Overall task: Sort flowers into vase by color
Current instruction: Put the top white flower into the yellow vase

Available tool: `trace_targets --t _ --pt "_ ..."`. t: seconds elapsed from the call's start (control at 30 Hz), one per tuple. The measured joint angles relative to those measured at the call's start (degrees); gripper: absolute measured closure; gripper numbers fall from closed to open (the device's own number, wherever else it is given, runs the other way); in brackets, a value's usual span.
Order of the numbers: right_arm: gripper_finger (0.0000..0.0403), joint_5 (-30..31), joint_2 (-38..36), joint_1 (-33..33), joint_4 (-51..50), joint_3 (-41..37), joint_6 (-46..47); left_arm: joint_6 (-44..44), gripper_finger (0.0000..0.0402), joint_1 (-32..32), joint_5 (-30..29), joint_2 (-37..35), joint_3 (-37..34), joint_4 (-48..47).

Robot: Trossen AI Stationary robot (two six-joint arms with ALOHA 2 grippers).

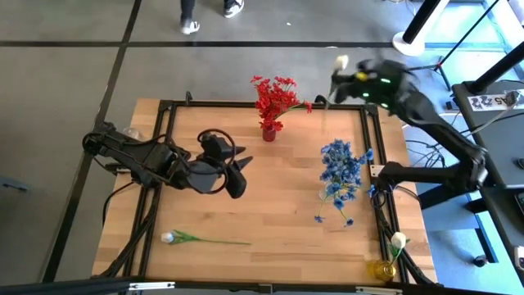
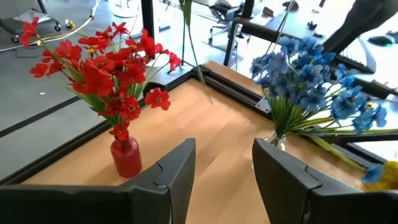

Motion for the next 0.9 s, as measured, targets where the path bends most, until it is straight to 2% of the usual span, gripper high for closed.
trace_targets --t 0.27,0.4,0.53,0.67,0.77,0.9 --pt "0.0398 -10.5 -12.6 15.1 26.9 0.6 10.2 0.6 0.0246 0.9 2.5 0.0 0.0 5.7" --pt "0.0400 -16.1 -15.3 24.1 33.8 0.6 14.2 0.8 0.0246 1.3 4.2 0.0 0.0 6.2" --pt "0.0399 -26.5 -16.2 35.0 34.9 0.6 16.5 0.3 0.0246 1.3 4.6 0.0 0.0 7.8" --pt "0.0400 -33.7 -16.1 48.8 34.0 0.5 15.9 0.2 0.0246 0.6 8.9 0.0 0.0 8.5" --pt "0.0400 -34.5 -16.4 59.1 31.1 0.4 11.3 0.1 0.0246 -0.2 12.1 0.0 0.0 8.6" --pt "0.0401 -31.8 -16.0 71.9 25.6 0.5 5.4 -1.6 0.0246 -1.1 13.1 0.0 0.0 8.6"
